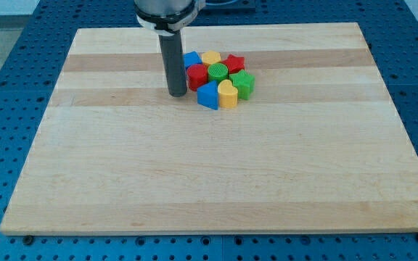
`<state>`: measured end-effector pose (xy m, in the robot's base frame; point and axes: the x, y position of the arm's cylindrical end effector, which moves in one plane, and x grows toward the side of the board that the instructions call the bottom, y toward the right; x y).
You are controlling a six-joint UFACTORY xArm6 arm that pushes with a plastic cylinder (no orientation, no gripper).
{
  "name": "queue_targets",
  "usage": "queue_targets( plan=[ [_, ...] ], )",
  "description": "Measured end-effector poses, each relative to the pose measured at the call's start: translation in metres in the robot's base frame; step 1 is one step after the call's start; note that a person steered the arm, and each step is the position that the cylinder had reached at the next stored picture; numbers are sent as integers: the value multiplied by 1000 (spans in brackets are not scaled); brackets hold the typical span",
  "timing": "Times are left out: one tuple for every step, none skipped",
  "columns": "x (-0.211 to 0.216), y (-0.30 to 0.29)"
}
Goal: Move the red circle into the green circle
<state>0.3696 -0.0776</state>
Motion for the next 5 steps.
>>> queue_targets(
  plan=[
    [-23,-2],
    [-26,4],
    [-26,22],
    [-26,35],
    [-26,44]
  ],
)
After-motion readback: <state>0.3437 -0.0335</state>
